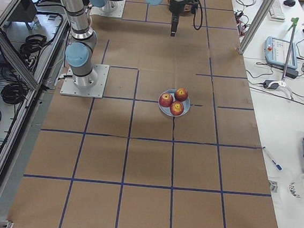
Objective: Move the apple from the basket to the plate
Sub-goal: 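Move the left gripper over the wicker basket toward the yellow-red apple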
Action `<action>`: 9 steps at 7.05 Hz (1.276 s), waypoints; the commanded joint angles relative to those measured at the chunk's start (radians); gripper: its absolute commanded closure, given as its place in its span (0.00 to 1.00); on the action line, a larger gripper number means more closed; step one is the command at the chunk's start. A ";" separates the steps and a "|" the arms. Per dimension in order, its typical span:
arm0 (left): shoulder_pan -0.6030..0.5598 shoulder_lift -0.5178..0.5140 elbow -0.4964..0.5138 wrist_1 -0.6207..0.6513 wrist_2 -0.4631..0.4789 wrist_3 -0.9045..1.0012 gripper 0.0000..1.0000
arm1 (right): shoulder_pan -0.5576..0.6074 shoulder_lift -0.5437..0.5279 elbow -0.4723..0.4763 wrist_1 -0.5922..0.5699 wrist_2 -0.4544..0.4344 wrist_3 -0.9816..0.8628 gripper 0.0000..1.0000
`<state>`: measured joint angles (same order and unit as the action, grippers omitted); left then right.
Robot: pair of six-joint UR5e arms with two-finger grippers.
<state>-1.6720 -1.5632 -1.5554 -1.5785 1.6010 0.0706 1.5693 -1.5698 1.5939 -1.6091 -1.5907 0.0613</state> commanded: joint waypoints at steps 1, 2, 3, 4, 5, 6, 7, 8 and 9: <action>0.000 0.000 0.000 0.000 0.000 0.000 0.01 | 0.000 0.001 0.000 0.000 0.000 0.000 0.00; 0.000 0.000 0.000 0.000 -0.001 0.000 0.01 | 0.000 -0.001 0.000 0.000 0.000 0.000 0.00; 0.000 0.002 0.000 0.000 0.000 0.002 0.01 | 0.000 -0.001 0.000 0.000 0.000 0.000 0.00; 0.000 0.002 0.000 0.000 0.000 0.002 0.01 | 0.000 0.001 0.000 0.000 0.000 0.000 0.00; 0.000 0.003 0.000 0.000 0.000 0.002 0.01 | 0.000 0.001 0.000 0.000 0.000 0.000 0.00; 0.000 0.006 0.000 -0.002 0.000 0.002 0.01 | 0.000 -0.001 0.000 0.000 0.000 0.000 0.00; 0.000 0.005 0.000 -0.002 0.000 0.003 0.01 | 0.000 -0.001 0.000 0.001 0.000 0.000 0.00; -0.002 0.008 0.005 -0.003 0.003 -0.001 0.01 | 0.000 -0.001 0.000 0.000 0.000 0.000 0.00; -0.002 0.012 0.006 -0.006 0.008 0.001 0.01 | 0.000 0.001 0.000 0.000 0.000 0.000 0.00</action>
<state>-1.6729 -1.5553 -1.5519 -1.5818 1.6047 0.0712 1.5693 -1.5705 1.5938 -1.6088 -1.5908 0.0614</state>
